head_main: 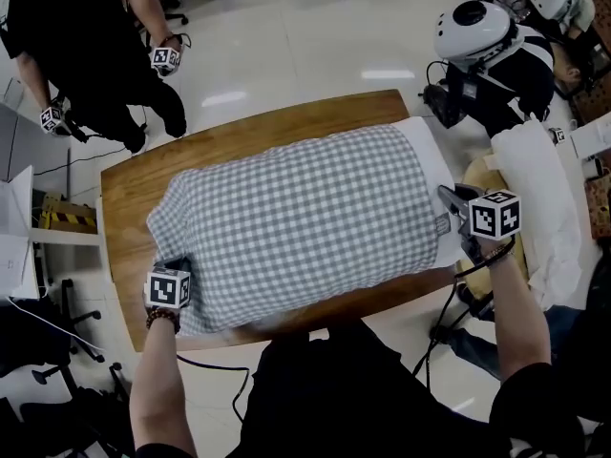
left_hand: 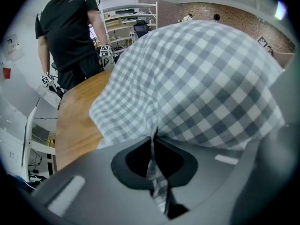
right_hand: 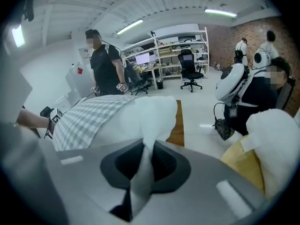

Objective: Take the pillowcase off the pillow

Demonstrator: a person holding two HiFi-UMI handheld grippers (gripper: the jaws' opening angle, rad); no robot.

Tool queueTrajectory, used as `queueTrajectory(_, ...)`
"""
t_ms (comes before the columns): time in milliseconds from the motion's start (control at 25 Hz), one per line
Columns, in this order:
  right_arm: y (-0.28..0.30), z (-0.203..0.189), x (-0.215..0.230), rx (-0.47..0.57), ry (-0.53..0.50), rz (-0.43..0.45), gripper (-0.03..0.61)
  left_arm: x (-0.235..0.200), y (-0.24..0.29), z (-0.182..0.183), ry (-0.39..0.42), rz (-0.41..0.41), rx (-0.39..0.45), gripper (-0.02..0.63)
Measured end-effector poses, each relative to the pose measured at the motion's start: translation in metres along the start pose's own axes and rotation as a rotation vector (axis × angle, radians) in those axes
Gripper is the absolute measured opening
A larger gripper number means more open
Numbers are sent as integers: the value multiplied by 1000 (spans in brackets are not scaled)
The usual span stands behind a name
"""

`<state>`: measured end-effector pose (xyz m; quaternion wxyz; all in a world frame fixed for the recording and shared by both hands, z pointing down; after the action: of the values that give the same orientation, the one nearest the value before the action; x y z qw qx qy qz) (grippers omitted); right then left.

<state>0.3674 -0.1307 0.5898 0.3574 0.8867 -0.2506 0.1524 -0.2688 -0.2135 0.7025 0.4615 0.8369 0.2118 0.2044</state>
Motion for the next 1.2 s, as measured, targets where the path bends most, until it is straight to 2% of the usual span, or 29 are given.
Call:
queueTrajectory(200, -15, 20, -19, 41, -40, -64, 29, -16, -27, 4, 16, 60, -5, 9)
queueTrajectory(400, -32, 24, -30, 92, -75, -143, 26, -21, -44, 15, 14, 106, 44, 9)
queueTrajectory(680, -49, 29, -41, 140, -95, -179, 25, -40, -67, 13, -58, 154, 70, 8)
queueTrajectory(1000, -56, 27, -43, 154, -104, -193, 25, -51, -79, 5, -93, 186, 85, 8)
queueTrajectory(1200, -69, 26, -34, 174, -93, -242, 23, -88, -98, -18, -195, 278, 66, 5)
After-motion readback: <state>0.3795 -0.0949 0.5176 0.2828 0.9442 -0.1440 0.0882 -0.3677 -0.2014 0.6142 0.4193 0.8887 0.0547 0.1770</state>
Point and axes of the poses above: the fingertips, and each gripper's own axes: y forward along the fingers, x to its right, z out of its top, the point moved 8 cm from there along -y, backward along the fingers, and after that the axes turned 10 degrees about z, right-handed, at the moved point
